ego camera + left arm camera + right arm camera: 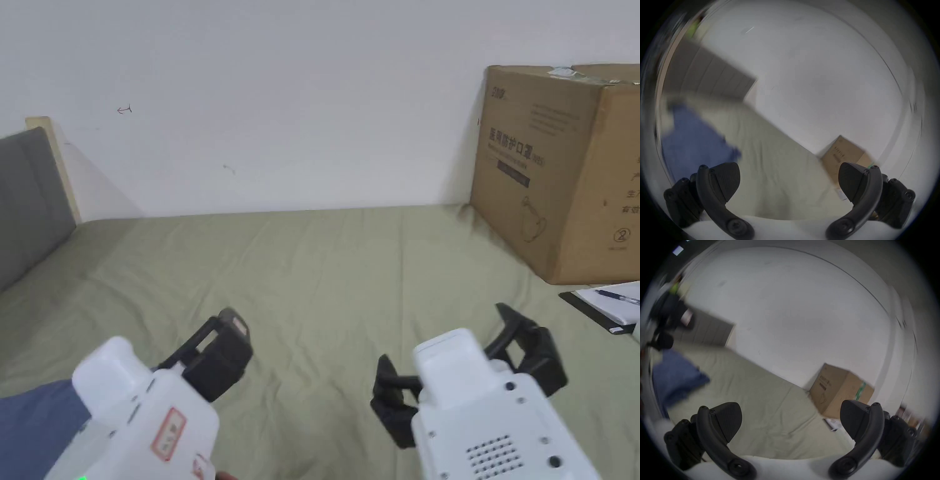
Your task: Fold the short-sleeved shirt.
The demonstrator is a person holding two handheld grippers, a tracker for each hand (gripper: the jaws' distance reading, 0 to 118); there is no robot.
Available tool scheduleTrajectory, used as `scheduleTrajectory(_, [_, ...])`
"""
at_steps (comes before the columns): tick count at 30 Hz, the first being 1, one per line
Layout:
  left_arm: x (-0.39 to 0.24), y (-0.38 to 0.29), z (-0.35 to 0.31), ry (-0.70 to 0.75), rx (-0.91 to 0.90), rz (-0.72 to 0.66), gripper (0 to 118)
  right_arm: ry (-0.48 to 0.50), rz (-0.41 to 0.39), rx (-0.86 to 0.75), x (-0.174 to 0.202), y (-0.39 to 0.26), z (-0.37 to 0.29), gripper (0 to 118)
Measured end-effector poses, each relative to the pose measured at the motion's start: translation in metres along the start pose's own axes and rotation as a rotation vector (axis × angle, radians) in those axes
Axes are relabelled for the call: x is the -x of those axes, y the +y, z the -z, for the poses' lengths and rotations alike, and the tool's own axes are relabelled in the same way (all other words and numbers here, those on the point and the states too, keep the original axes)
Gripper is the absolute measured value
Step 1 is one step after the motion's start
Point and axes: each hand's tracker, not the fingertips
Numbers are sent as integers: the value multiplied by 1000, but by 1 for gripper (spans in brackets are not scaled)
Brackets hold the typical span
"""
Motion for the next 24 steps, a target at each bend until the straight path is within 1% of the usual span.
scheduleTrajectory(2, [-31,2,-9,-3,-116,380,118,12,269,1,-26,2,0,118])
scheduleTrajectory(3, [-41,-2,-13,8,-152,533,118,16,366,5,-34,-1,0,118])
scheduleTrajectory(4, [-47,-9,-17,15,-182,676,118,16,481,3,-44,-8,-1,118])
scheduleTrajectory(5, [-50,-13,-19,12,-189,737,118,1,525,7,-48,-13,-1,118])
scheduleTrajectory(6, [-53,-18,-21,-3,-183,757,118,-28,541,26,-51,-19,-1,118])
scheduleTrajectory(7, [-53,-21,-23,-19,-171,748,118,-76,534,46,-50,-24,-3,118])
scheduleTrajectory(8, [-48,-21,-22,-25,-156,706,118,-121,521,62,-49,-27,-4,118])
scheduleTrajectory(10, [-45,-22,-22,-49,-113,621,118,-111,488,53,-49,-30,-6,118])
scheduleTrajectory(12, [-42,-19,-21,-50,-131,583,118,-86,456,44,-46,-29,-8,118])
scheduleTrajectory(16, [-42,-14,-20,-49,-142,585,118,-77,381,-28,-42,-18,-12,118])
scheduleTrajectory(20, [-43,-12,-21,-45,-151,589,118,-34,345,-46,-39,-7,-14,117])
scheduleTrajectory(21, [-44,-12,-22,-32,-145,587,118,-29,340,-51,-38,-5,-17,113])
scheduleTrajectory(22, [-44,-11,-23,-20,-136,584,116,-26,336,-58,-37,-3,-19,103])
scheduleTrajectory(23, [-44,-10,-24,-14,-135,581,108,-20,332,-62,-37,-1,-20,84])
scheduleTrajectory(24, [-44,-9,-26,-17,-135,581,72,-20,331,-62,-36,0,-20,47])
